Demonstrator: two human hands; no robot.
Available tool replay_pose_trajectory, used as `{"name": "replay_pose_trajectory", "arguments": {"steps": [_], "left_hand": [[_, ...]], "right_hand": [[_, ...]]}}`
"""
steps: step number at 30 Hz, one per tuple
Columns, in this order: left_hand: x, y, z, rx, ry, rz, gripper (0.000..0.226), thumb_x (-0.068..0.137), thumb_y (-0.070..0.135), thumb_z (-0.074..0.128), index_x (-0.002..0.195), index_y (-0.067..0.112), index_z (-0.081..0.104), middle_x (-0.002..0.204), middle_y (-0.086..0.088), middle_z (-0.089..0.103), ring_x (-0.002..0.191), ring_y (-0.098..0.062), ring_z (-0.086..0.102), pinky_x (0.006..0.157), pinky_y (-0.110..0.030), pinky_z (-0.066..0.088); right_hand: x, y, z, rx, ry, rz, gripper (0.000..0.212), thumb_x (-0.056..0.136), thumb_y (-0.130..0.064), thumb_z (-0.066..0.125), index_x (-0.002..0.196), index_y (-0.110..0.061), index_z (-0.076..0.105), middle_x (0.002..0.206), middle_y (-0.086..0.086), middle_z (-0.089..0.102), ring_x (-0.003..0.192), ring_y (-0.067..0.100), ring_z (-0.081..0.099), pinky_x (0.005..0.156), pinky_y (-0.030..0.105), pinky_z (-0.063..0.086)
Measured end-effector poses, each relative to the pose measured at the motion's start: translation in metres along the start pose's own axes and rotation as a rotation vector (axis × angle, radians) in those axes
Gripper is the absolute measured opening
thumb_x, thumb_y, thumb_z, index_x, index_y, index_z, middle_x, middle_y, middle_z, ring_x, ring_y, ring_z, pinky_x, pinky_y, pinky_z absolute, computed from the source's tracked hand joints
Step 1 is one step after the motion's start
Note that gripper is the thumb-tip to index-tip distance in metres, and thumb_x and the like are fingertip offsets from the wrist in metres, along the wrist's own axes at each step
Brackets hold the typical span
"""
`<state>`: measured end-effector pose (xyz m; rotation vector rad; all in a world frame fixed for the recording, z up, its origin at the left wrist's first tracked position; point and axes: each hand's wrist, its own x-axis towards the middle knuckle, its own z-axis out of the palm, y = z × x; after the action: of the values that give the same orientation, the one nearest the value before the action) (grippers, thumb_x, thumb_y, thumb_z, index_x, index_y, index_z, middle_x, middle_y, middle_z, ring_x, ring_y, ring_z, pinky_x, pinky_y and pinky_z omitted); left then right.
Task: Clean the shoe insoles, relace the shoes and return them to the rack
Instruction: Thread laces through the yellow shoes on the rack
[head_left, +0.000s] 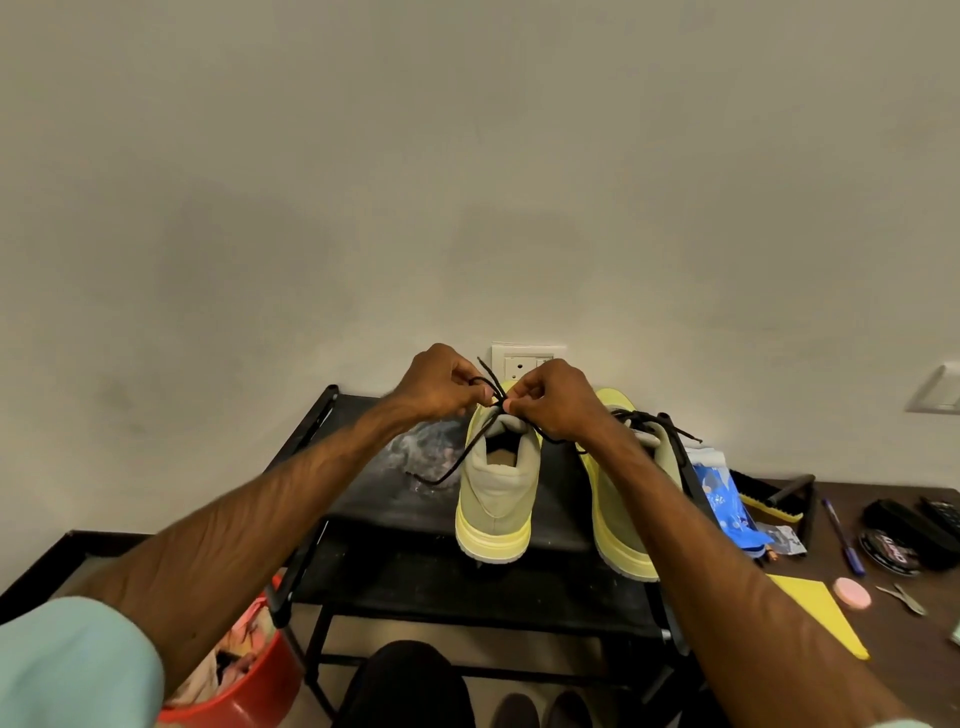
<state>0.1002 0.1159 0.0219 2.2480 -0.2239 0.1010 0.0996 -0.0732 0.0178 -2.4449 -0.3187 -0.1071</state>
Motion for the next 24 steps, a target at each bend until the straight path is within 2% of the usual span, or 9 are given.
{"name": "replay_pose_trajectory", "arguments": {"steps": [5, 8, 10, 13, 14, 16, 20, 22, 24], "left_hand": [[0.004, -0.013, -0.008, 0.184, 0.215, 0.006, 0.008, 0.083, 0.012, 0.08, 0.091, 0.014, 0.082, 0.082, 0.0, 0.077, 0.073, -0.01, 0.07, 0.077, -0.03, 0.061], [-0.001, -0.016, -0.006, 0.273, 0.289, 0.023, 0.008, 0.086, 0.014, 0.075, 0.092, 0.014, 0.08, 0.084, 0.0, 0.076, 0.077, -0.013, 0.07, 0.077, -0.032, 0.061], [-0.006, -0.011, 0.001, 0.108, 0.261, -0.064, 0.006, 0.086, 0.015, 0.077, 0.092, 0.015, 0.075, 0.081, 0.001, 0.074, 0.077, -0.017, 0.073, 0.072, -0.03, 0.061], [-0.011, -0.004, 0.012, -0.405, 0.005, -0.344, 0.019, 0.088, 0.022, 0.079, 0.099, 0.009, 0.07, 0.091, -0.009, 0.077, 0.079, -0.018, 0.075, 0.068, -0.028, 0.061], [-0.011, -0.004, 0.015, -0.47, -0.062, -0.381, 0.021, 0.088, 0.023, 0.078, 0.102, 0.007, 0.071, 0.095, -0.01, 0.077, 0.081, -0.018, 0.073, 0.072, -0.029, 0.061], [-0.008, -0.01, 0.02, -0.519, -0.1, -0.388, 0.024, 0.088, 0.023, 0.079, 0.105, 0.006, 0.074, 0.1, -0.012, 0.077, 0.084, -0.019, 0.07, 0.078, -0.032, 0.059], [-0.004, -0.015, 0.021, -0.488, -0.018, -0.342, 0.025, 0.083, 0.021, 0.084, 0.099, 0.004, 0.077, 0.09, -0.015, 0.077, 0.074, -0.018, 0.063, 0.07, -0.029, 0.055], [-0.003, -0.015, 0.017, -0.457, 0.022, -0.318, 0.023, 0.083, 0.017, 0.084, 0.096, 0.0, 0.077, 0.081, -0.013, 0.077, 0.069, -0.018, 0.065, 0.069, -0.027, 0.056], [0.0, -0.015, 0.013, -0.453, 0.099, -0.317, 0.018, 0.084, 0.011, 0.082, 0.096, -0.002, 0.076, 0.079, -0.011, 0.077, 0.072, -0.024, 0.074, 0.07, -0.029, 0.06]], "right_hand": [[0.002, 0.001, -0.001, -0.007, -0.013, 0.015, 0.011, 0.09, -0.021, 0.076, 0.097, -0.014, 0.082, 0.097, 0.005, 0.078, 0.087, 0.016, 0.066, 0.088, 0.04, 0.057], [0.003, 0.001, 0.0, -0.011, -0.024, 0.022, 0.011, 0.091, -0.02, 0.076, 0.097, -0.014, 0.082, 0.097, 0.004, 0.078, 0.089, 0.017, 0.067, 0.091, 0.042, 0.057], [0.003, 0.001, 0.0, -0.016, -0.028, 0.028, 0.011, 0.091, -0.019, 0.075, 0.097, -0.014, 0.082, 0.097, 0.004, 0.078, 0.09, 0.017, 0.067, 0.092, 0.043, 0.057], [0.002, 0.0, -0.001, -0.012, -0.025, 0.032, 0.01, 0.092, -0.019, 0.075, 0.097, -0.014, 0.082, 0.096, 0.005, 0.077, 0.09, 0.019, 0.069, 0.091, 0.043, 0.057], [0.002, 0.001, -0.001, -0.013, -0.024, 0.03, 0.01, 0.092, -0.02, 0.075, 0.097, -0.014, 0.082, 0.096, 0.005, 0.077, 0.09, 0.019, 0.069, 0.09, 0.043, 0.057], [0.001, 0.001, -0.001, -0.016, -0.026, 0.023, 0.01, 0.092, -0.02, 0.074, 0.097, -0.014, 0.082, 0.096, 0.005, 0.077, 0.09, 0.019, 0.068, 0.09, 0.042, 0.057], [0.0, 0.002, -0.001, -0.012, -0.027, 0.007, 0.012, 0.093, -0.021, 0.074, 0.099, -0.013, 0.082, 0.098, 0.006, 0.077, 0.087, 0.017, 0.066, 0.087, 0.038, 0.055], [0.0, 0.003, -0.001, -0.008, -0.026, 0.002, 0.012, 0.093, -0.02, 0.074, 0.098, -0.013, 0.082, 0.097, 0.006, 0.077, 0.086, 0.017, 0.065, 0.086, 0.038, 0.054], [0.0, 0.003, -0.001, -0.009, -0.025, 0.004, 0.012, 0.092, -0.02, 0.074, 0.098, -0.013, 0.082, 0.097, 0.006, 0.077, 0.087, 0.017, 0.066, 0.088, 0.039, 0.055]]}}
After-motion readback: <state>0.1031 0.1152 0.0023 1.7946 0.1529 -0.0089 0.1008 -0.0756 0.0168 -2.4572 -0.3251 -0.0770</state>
